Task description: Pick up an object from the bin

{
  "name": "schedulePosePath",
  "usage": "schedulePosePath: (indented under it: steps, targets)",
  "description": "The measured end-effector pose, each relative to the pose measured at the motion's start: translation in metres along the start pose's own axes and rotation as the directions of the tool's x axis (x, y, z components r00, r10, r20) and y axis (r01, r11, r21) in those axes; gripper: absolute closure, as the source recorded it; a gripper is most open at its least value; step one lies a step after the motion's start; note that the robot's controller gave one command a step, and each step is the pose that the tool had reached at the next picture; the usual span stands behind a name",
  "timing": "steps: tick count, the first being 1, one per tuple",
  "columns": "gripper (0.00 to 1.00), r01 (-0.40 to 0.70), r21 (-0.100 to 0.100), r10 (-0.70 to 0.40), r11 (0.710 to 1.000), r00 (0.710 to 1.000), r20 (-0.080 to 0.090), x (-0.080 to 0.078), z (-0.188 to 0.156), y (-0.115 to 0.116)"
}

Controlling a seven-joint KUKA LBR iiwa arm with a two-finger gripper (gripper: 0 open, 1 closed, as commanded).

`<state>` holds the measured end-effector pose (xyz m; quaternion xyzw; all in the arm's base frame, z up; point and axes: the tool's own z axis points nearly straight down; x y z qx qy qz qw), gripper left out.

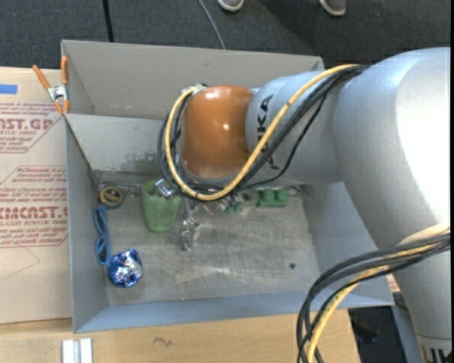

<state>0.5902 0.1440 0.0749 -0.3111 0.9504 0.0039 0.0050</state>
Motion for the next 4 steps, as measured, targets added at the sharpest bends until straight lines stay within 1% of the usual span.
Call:
schedulePosePath:
  steps: [1,2,3,4]
  targets:
    - [0.0,0.433,0.012,-0.433,0.901,0.901,0.003,-0.001,-0.001,0.008]
    - [1.0,0.432,0.014,-0.433,0.902,0.902,0.012,-0.005,-0.005,0.009]
    - [1.0,0.431,0.001,-0.431,0.903,0.903,-0.007,-0.007,-0.028,0.01]
    - [1.0,0.43,0.004,-0.43,0.903,0.903,-0.006,-0.01,-0.09,0.011]
